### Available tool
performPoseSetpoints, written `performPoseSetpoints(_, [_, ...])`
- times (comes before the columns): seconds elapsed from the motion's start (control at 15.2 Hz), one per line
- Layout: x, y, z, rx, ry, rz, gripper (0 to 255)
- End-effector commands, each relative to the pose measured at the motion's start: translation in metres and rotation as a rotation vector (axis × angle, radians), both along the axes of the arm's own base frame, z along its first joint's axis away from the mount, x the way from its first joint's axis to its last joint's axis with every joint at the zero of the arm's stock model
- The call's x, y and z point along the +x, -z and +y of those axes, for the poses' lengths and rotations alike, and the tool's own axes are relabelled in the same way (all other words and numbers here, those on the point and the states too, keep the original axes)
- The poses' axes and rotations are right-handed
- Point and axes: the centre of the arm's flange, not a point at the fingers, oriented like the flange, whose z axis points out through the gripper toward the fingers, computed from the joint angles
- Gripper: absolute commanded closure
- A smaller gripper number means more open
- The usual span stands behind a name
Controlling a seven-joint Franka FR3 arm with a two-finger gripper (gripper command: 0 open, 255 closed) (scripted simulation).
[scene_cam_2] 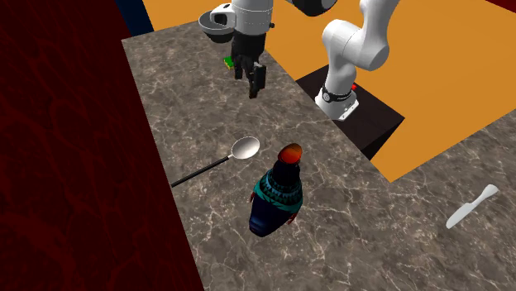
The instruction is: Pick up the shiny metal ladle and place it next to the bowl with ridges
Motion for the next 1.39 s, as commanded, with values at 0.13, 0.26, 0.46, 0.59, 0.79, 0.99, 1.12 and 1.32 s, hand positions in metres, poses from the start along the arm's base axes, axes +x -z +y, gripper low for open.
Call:
performPoseSetpoints(0.13, [0.04, 0.034, 0.01, 0.015, 0.002, 0.006, 0])
performPoseSetpoints(0.26, [0.059, 0.052, 0.015, 0.022, 0.002, 0.009, 0])
performPoseSetpoints(0.46, [0.088, 0.078, 0.023, 0.033, 0.003, 0.014, 0])
performPoseSetpoints(0.59, [0.107, 0.096, 0.029, 0.041, 0.003, 0.018, 0])
performPoseSetpoints(0.79, [0.135, 0.123, 0.037, 0.052, 0.004, 0.023, 0])
performPoseSetpoints(0.99, [0.163, 0.149, 0.046, 0.063, 0.005, 0.028, 0])
performPoseSetpoints(1.12, [0.165, 0.156, 0.047, 0.064, 0.005, 0.029, 0])
performPoseSetpoints(1.32, [0.167, 0.171, 0.048, 0.064, 0.005, 0.029, 0])
